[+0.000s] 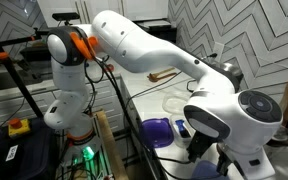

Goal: Remove the lid from the container to the right, remove the packet inside then stack it with the container to the left

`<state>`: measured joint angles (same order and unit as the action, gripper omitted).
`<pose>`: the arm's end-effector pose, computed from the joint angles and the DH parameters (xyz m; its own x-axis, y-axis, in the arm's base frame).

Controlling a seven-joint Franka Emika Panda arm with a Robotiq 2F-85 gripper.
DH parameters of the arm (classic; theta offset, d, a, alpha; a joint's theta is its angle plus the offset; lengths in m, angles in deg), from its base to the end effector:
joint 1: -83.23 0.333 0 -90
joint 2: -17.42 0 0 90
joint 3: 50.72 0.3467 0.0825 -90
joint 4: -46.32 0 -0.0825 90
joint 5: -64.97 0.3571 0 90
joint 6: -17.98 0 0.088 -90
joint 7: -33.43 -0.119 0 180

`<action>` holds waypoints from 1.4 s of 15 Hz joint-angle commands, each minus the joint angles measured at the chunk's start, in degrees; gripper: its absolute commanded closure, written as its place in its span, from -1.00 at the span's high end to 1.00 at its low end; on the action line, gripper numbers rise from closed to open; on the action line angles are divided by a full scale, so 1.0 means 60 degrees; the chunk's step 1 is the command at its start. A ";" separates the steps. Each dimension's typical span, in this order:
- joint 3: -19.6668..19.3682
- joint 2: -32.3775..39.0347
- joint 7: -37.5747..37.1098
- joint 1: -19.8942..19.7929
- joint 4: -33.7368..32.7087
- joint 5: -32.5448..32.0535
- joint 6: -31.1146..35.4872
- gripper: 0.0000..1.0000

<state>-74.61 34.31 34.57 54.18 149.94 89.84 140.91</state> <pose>0.4095 -0.4698 0.4312 0.4393 -0.8967 0.0540 -0.8617 -0.4376 -0.2570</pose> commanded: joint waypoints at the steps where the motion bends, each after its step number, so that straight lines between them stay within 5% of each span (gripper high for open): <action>1: 0.0277 -0.0127 -0.0131 -0.0022 -0.0195 -0.0188 -0.0434 0.09; 7: 0.0606 -0.1052 -0.0448 0.0677 -0.0226 -0.1469 -0.2743 0.98; 11: 0.0724 -0.1756 -0.1571 0.1266 -0.0115 -0.2446 -0.4223 1.00; 21: 0.0718 -0.1757 -0.2260 0.1379 0.0137 -0.2085 -0.4026 1.00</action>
<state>-70.15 24.07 22.68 62.64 148.93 75.12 117.34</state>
